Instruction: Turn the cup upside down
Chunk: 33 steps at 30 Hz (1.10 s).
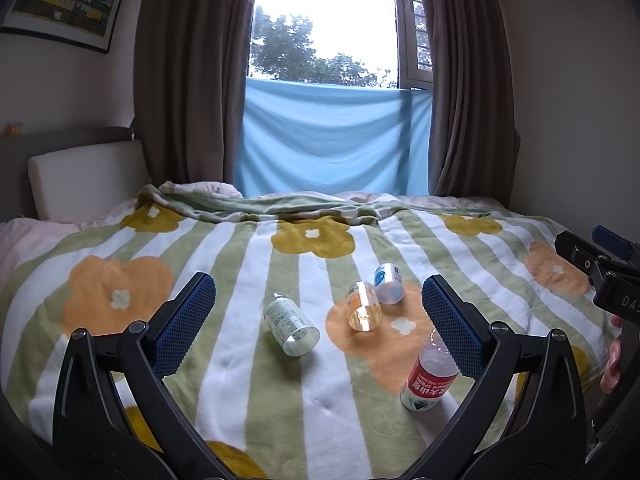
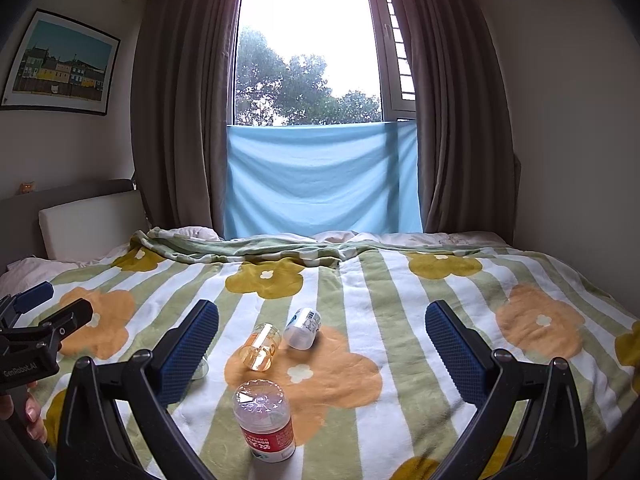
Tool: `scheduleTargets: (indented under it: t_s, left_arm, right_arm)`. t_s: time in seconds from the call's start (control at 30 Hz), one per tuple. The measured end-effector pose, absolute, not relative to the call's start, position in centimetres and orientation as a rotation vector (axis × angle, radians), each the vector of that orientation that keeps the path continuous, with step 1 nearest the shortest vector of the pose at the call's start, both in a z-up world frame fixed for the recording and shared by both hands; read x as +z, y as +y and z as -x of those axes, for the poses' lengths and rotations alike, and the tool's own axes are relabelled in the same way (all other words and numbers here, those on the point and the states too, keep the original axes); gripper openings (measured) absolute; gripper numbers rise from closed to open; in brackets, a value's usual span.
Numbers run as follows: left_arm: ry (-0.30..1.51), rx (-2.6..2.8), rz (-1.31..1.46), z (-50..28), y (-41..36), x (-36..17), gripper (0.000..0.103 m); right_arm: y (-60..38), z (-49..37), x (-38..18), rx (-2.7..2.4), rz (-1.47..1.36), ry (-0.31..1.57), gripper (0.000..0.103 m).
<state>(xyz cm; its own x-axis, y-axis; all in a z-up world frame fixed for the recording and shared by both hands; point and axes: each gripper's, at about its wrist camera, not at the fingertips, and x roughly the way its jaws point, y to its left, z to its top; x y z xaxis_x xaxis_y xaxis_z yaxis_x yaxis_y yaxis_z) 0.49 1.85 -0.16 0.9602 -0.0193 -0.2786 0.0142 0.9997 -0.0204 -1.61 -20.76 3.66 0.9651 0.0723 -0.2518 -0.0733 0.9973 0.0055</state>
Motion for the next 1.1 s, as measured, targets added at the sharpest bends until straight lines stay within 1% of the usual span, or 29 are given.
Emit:
scheduleTargets:
  t_s: [1.1]
  left_arm:
    - [0.271, -0.009, 0.017, 0.04, 2.22, 0.12, 0.103]
  right_arm:
    - [-20.42, 1.85, 3.88, 0.076, -0.009, 0.26, 0.103]
